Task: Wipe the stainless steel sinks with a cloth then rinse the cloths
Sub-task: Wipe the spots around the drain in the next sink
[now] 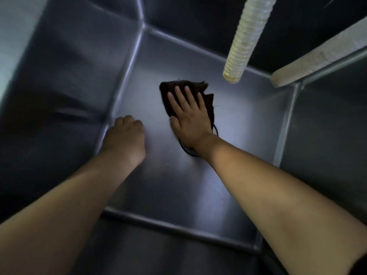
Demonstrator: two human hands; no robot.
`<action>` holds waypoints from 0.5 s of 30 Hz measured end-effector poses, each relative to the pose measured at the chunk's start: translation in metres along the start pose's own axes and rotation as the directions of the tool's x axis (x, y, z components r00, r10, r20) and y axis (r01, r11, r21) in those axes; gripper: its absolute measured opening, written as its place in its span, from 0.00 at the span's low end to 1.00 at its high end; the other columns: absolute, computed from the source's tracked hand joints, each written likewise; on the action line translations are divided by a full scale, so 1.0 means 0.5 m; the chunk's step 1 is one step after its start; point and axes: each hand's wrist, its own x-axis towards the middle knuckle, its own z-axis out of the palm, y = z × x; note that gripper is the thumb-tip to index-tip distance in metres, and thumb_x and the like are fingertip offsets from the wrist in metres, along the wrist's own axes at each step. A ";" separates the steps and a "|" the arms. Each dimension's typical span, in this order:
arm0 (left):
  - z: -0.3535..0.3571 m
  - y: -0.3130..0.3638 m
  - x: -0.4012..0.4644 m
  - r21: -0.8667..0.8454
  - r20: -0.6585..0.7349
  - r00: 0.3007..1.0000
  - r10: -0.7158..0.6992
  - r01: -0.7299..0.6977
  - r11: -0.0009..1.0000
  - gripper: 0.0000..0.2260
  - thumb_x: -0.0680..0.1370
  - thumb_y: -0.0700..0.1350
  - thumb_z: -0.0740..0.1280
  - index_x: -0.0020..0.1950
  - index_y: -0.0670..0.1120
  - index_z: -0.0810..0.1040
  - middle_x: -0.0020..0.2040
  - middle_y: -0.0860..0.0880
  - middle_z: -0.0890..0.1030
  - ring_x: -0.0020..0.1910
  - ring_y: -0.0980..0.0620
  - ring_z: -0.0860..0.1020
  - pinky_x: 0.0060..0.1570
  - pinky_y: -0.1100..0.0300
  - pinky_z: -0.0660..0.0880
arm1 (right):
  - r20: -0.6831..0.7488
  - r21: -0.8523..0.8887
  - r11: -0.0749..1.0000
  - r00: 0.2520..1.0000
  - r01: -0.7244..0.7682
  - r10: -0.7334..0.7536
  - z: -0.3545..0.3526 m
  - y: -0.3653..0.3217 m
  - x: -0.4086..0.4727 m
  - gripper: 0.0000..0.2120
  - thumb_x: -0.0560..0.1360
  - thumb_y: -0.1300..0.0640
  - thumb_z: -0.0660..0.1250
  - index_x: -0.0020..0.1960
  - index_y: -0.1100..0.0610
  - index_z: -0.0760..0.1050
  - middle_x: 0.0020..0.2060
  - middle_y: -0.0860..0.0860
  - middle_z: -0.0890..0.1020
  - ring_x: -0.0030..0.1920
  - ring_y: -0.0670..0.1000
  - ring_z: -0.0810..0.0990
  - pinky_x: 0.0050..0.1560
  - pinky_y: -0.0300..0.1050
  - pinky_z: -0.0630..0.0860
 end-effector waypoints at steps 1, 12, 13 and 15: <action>-0.010 -0.012 -0.002 0.007 -0.006 0.999 -0.033 0.033 0.999 0.19 0.73 0.43 0.68 0.62 0.43 0.68 0.63 0.44 0.67 0.64 0.43 0.66 0.57 0.51 0.69 | 0.010 -0.001 0.999 0.999 0.039 -0.039 0.001 -0.014 -0.004 0.30 0.78 0.47 0.51 0.78 0.51 0.49 0.77 0.52 0.52 0.77 0.56 0.47 0.74 0.58 0.41; -0.028 -0.039 -0.044 -0.098 -0.027 0.997 -0.066 0.063 0.993 0.12 0.75 0.38 0.63 0.58 0.44 0.71 0.60 0.44 0.72 0.61 0.42 0.69 0.54 0.51 0.71 | 0.155 0.049 0.911 0.897 0.410 -0.413 0.035 -0.071 -0.256 0.31 0.76 0.47 0.55 0.77 0.54 0.55 0.76 0.54 0.56 0.76 0.59 0.51 0.74 0.61 0.50; -0.029 -0.044 -0.046 -0.123 -0.029 0.997 -0.077 0.073 0.990 0.13 0.74 0.37 0.62 0.58 0.44 0.72 0.60 0.44 0.72 0.61 0.41 0.69 0.55 0.50 0.71 | 0.167 0.045 0.908 0.893 0.417 -0.418 0.041 -0.080 -0.286 0.32 0.75 0.46 0.57 0.77 0.54 0.56 0.76 0.54 0.57 0.76 0.59 0.52 0.73 0.62 0.53; -0.028 -0.056 -0.047 -0.168 -0.035 0.995 -0.092 0.085 0.982 0.14 0.74 0.36 0.62 0.58 0.43 0.72 0.60 0.42 0.72 0.60 0.40 0.69 0.56 0.49 0.70 | 0.199 0.027 0.909 0.889 0.417 -0.414 0.046 -0.099 -0.318 0.33 0.74 0.44 0.59 0.76 0.53 0.58 0.76 0.53 0.58 0.76 0.59 0.54 0.71 0.63 0.57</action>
